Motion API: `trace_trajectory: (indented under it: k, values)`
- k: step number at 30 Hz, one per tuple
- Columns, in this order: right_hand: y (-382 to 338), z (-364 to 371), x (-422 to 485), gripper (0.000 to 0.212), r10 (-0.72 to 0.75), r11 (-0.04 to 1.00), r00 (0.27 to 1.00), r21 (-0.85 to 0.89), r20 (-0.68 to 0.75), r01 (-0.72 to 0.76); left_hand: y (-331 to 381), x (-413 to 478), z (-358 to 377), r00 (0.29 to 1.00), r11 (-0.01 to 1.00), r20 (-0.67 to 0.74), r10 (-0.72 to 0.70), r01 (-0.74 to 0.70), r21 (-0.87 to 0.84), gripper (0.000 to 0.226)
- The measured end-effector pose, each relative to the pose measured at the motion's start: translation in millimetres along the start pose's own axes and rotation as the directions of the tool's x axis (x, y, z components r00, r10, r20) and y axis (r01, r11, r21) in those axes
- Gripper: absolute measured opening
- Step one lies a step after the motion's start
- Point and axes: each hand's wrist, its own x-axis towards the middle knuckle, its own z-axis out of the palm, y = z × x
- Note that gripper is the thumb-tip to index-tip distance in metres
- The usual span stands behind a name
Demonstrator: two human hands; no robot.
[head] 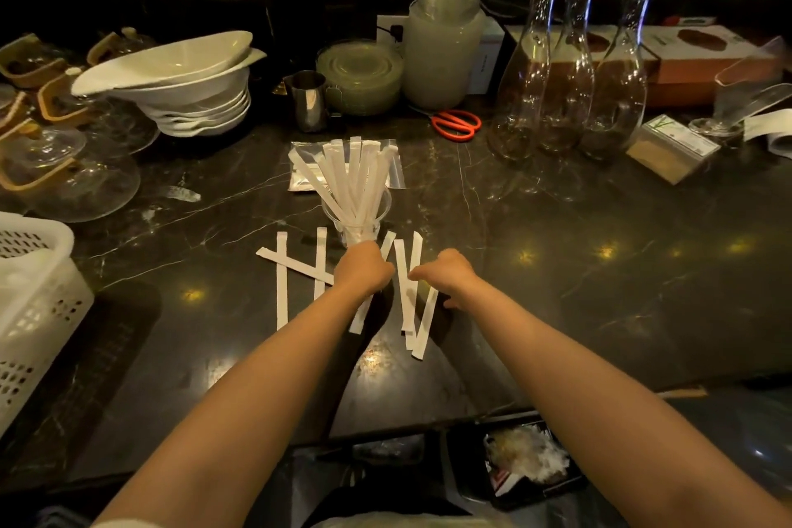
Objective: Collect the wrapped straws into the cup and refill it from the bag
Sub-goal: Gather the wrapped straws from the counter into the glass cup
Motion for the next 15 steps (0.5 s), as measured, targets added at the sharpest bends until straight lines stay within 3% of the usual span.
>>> trace_trajectory:
  k: [5,11,15]
  values:
    - [0,5,4,0.018,-0.02,0.998,0.999,-0.068,-0.034,0.017,10,4,8,1.0,0.999,0.015,-0.006,0.007,-0.044,0.012]
    - [-3,10,6,0.041,-0.017,0.989,0.999,-0.145,-0.047,0.01,16,10,16,0.997,0.987,0.065,-0.046,0.056,-0.154,0.009]
    - [-4,14,7,0.018,-0.037,0.984,0.997,-0.175,-0.069,0.024,17,11,19,0.982,0.924,0.159,-0.101,0.152,-0.35,0.012]
